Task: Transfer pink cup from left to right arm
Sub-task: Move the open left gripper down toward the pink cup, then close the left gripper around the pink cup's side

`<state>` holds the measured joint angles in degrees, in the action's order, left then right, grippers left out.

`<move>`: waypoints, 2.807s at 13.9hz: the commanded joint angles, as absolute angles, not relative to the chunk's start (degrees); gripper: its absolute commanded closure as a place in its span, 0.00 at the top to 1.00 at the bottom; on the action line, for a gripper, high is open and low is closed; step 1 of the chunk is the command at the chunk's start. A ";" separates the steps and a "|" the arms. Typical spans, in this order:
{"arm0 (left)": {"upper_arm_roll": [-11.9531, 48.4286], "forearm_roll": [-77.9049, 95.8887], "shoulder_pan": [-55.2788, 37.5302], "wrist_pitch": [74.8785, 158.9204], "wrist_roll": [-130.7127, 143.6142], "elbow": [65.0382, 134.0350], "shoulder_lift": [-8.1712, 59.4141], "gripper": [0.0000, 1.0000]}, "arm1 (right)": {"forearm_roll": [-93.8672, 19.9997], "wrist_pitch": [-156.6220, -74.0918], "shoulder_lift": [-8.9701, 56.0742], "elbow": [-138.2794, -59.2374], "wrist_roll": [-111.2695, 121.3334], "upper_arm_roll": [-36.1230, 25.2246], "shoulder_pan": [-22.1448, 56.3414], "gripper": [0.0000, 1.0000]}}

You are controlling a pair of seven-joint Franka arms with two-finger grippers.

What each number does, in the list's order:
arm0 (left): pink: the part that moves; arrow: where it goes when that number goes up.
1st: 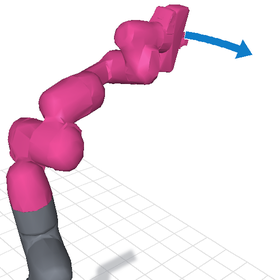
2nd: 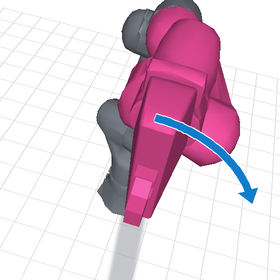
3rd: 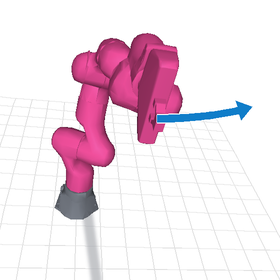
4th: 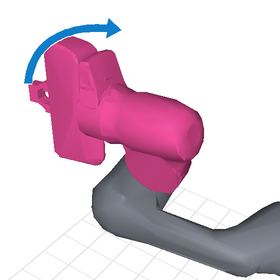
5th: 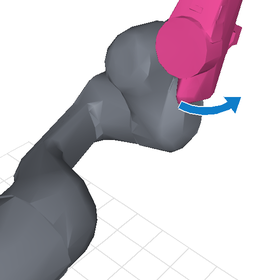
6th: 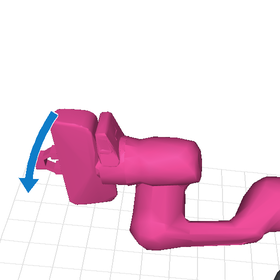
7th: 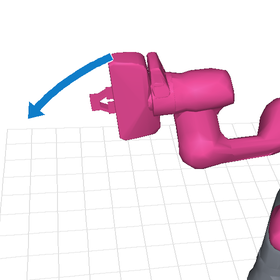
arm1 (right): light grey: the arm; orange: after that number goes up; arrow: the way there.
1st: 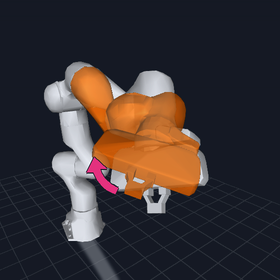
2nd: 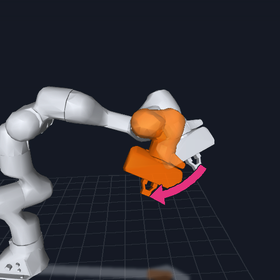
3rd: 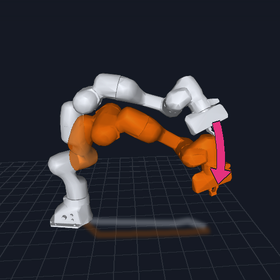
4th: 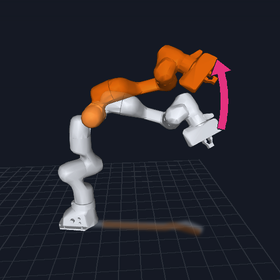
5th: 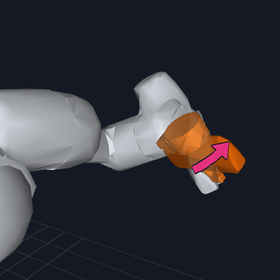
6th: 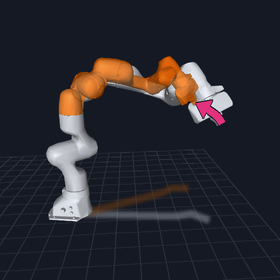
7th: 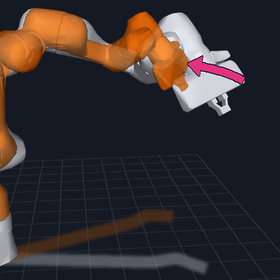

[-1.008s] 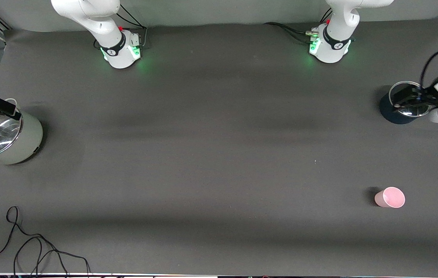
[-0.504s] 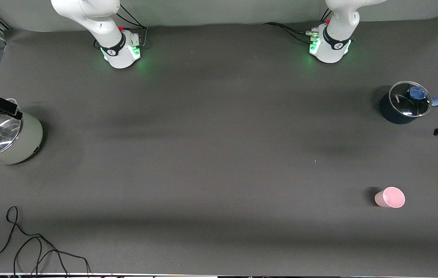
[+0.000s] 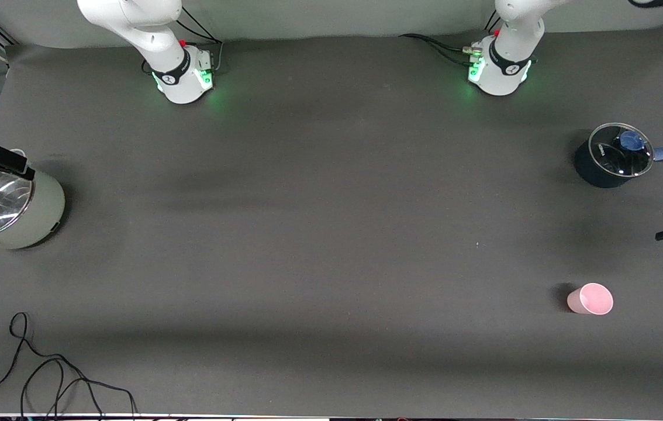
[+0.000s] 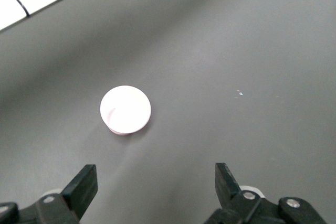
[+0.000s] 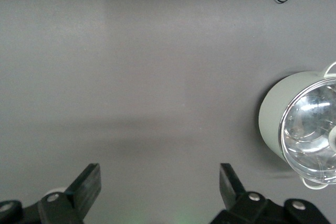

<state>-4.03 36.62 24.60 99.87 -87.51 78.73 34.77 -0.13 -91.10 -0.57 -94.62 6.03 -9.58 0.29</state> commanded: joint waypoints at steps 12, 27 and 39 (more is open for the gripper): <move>2.36 55.63 30.84 103.26 -120.92 67.15 58.35 1.00 | -1.14 -90.18 -0.44 -94.04 7.12 -10.02 0.70 1.00; 8.70 59.76 34.01 107.49 -126.04 66.62 65.12 1.00 | -1.14 -90.18 -0.44 -94.04 7.12 -10.28 0.70 1.00; 10.72 62.84 33.40 107.49 -126.21 69.25 65.65 1.00 | -1.23 -90.18 -0.35 -93.87 7.12 -10.28 0.62 1.00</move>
<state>10.48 61.37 33.48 107.50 -125.02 68.47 65.67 -0.14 -90.97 -0.57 -94.64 6.03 -9.72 0.29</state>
